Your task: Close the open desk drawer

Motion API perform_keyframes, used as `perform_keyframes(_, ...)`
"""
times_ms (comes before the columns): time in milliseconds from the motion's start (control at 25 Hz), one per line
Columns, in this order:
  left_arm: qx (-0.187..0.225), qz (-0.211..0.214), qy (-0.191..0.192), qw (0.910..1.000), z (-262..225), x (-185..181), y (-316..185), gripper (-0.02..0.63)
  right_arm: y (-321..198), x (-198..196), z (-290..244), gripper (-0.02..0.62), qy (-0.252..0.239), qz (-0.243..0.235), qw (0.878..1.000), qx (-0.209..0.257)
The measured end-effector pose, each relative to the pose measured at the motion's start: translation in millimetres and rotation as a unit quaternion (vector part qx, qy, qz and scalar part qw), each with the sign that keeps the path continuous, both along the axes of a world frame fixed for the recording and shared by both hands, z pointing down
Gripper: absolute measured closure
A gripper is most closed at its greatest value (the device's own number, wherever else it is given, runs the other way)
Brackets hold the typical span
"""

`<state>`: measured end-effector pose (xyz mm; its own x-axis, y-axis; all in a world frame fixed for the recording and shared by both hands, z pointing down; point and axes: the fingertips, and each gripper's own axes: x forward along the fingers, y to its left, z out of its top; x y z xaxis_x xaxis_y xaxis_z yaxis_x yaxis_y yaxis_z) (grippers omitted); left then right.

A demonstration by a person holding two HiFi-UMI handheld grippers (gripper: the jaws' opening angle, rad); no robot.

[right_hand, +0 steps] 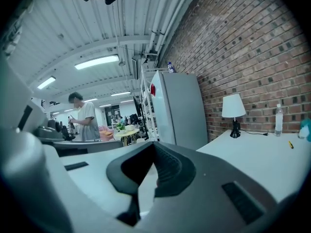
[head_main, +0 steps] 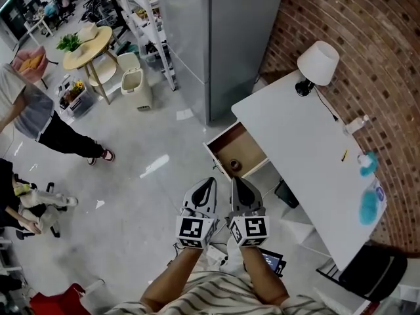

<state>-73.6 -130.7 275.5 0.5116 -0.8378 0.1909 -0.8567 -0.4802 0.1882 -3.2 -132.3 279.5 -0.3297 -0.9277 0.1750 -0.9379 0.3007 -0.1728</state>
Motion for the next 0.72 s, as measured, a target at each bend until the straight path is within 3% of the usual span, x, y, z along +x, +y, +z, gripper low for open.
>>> perform_keyframes(720, -0.043, -0.013, 0.021, 0.9987, 120.0, -7.6, -60.5, 0.603, -59.7, 10.8, 98.9, 0.584, 0.016, 0.029, 0.999, -0.005)
